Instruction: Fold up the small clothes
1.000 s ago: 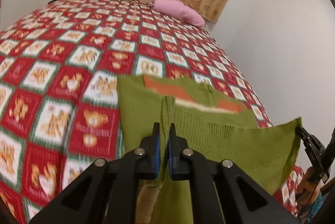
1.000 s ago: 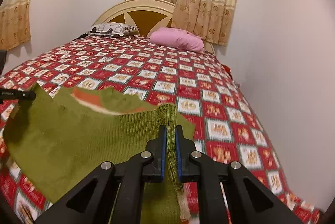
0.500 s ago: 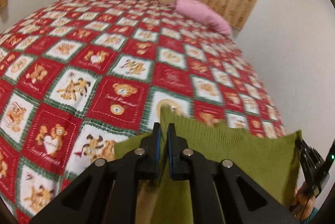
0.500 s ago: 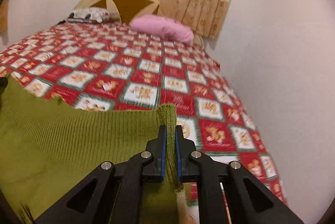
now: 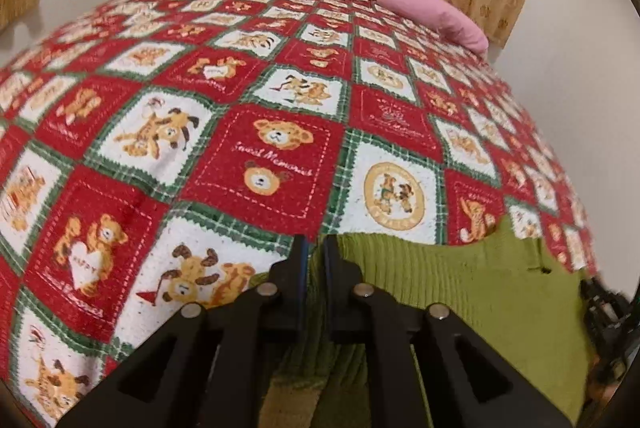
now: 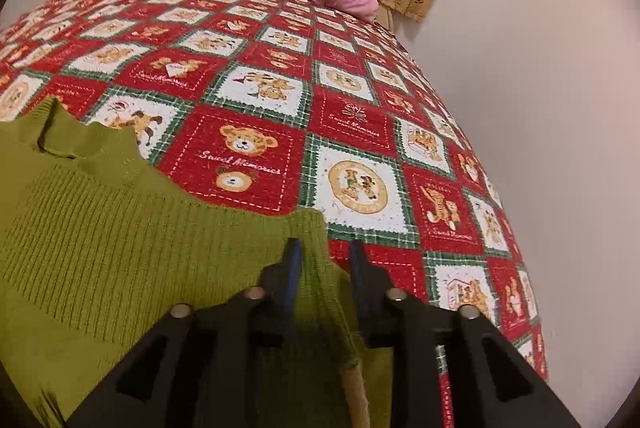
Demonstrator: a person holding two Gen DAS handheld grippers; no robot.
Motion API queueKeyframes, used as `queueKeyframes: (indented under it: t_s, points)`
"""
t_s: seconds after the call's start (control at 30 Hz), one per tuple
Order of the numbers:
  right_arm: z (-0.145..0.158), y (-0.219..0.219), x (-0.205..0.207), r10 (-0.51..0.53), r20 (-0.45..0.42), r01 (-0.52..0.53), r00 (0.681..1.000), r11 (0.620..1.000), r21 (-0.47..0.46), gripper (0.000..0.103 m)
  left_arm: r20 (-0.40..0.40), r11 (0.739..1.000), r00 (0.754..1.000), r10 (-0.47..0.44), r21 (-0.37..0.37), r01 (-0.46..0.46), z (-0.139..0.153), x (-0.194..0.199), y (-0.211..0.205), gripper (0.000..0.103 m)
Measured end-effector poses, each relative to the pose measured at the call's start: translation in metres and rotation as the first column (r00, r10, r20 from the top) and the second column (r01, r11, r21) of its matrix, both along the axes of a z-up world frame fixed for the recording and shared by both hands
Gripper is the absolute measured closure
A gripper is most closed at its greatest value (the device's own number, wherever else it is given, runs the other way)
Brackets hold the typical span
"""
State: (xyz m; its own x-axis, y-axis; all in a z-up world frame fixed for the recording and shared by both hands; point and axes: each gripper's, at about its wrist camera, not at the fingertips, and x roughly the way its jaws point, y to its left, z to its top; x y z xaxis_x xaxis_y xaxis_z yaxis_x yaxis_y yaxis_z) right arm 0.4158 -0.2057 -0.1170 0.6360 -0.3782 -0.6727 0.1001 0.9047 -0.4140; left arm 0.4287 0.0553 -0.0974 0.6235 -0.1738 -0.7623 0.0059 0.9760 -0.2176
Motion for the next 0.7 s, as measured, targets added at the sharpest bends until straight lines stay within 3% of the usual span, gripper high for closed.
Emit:
queueKeyframes:
  t_s: [0.07, 0.13, 0.17, 0.23, 0.3, 0.33, 0.43, 0.57, 0.7]
  points:
    - [0.016, -0.012, -0.009, -0.005, 0.015, 0.004, 1.0, 0.997, 0.075, 0.076, -0.003, 1.0, 1.0, -0.007, 0.029, 0.007, 0.002, 0.0, -0.003, 0.093]
    - [0.043, -0.035, -0.037, -0.102, 0.138, 0.083, 0.985, 0.986, 0.142, 0.076, -0.022, 0.999, 0.999, -0.038, 0.038, 0.038, 0.01, -0.006, 0.001, 0.093]
    - [0.061, -0.052, -0.063, -0.17, 0.21, 0.127, 0.963, 0.971, 0.201, 0.076, -0.012, 0.997, 0.998, -0.059, 0.04, 0.06, 0.019, -0.016, 0.004, 0.091]
    - [0.078, -0.068, -0.098, -0.227, 0.254, 0.166, 0.94, 0.956, 0.241, 0.076, 0.021, 0.996, 0.997, -0.073, 0.052, 0.071, 0.03, -0.036, 0.012, 0.07]
    - [0.086, -0.072, -0.136, -0.206, 0.254, 0.137, 0.945, 0.955, 0.263, 0.076, 0.057, 0.996, 0.995, -0.077, 0.044, 0.074, 0.041, -0.064, 0.021, 0.026]
    - [0.086, -0.07, -0.149, -0.183, 0.242, 0.114, 0.953, 0.955, 0.274, 0.076, 0.078, 0.997, 0.994, -0.079, 0.029, 0.077, 0.045, -0.079, 0.025, 0.022]
    - [0.074, -0.045, -0.185, -0.068, 0.184, 0.007, 0.98, 0.95, 0.312, 0.076, 0.119, 0.993, 0.986, -0.119, 0.015, 0.118, 0.052, -0.124, 0.022, 0.022]
    - [0.049, 0.003, -0.206, 0.062, 0.155, -0.107, 0.986, 0.949, 0.298, 0.076, 0.137, 0.987, 0.977, -0.162, 0.035, 0.159, 0.05, -0.163, -0.002, 0.022]
    - [0.022, 0.02, -0.2, 0.082, 0.094, -0.108, 0.992, 0.942, 0.317, 0.076, 0.121, 0.976, 0.971, -0.207, 0.087, 0.198, 0.034, -0.187, -0.029, 0.022]
